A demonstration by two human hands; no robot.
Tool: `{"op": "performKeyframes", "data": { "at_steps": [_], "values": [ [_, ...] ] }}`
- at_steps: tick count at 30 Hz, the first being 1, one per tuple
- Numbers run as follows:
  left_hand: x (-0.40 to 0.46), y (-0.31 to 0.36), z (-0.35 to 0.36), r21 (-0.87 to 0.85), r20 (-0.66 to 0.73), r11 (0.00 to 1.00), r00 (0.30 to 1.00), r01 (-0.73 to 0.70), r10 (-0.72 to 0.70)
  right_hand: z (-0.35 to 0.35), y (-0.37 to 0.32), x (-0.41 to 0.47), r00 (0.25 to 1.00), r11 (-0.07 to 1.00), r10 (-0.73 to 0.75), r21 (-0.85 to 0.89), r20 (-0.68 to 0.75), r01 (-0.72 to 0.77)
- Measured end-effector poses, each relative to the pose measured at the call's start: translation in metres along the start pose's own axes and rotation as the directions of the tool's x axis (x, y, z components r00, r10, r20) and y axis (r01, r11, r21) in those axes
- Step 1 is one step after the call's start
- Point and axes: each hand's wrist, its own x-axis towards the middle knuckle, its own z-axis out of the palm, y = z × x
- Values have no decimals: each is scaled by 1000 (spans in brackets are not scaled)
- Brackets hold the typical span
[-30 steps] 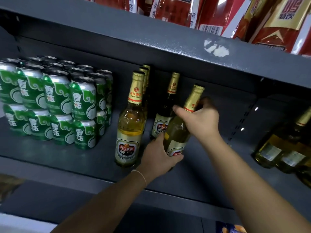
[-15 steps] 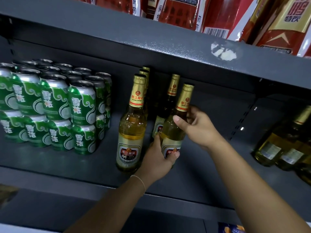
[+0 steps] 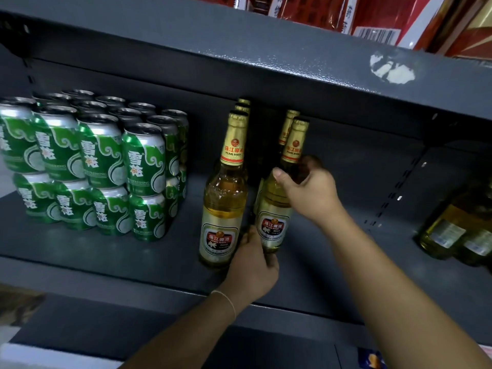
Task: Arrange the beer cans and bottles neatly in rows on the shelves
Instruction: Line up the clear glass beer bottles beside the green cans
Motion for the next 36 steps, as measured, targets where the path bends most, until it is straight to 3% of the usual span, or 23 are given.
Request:
{"op": "performKeyframes", "data": {
  "at_steps": [36],
  "values": [
    [-5,-2,0,14,-1,999,999,-47,47,10,-1,5,998,997,36,63,58,-40]
  ]
}}
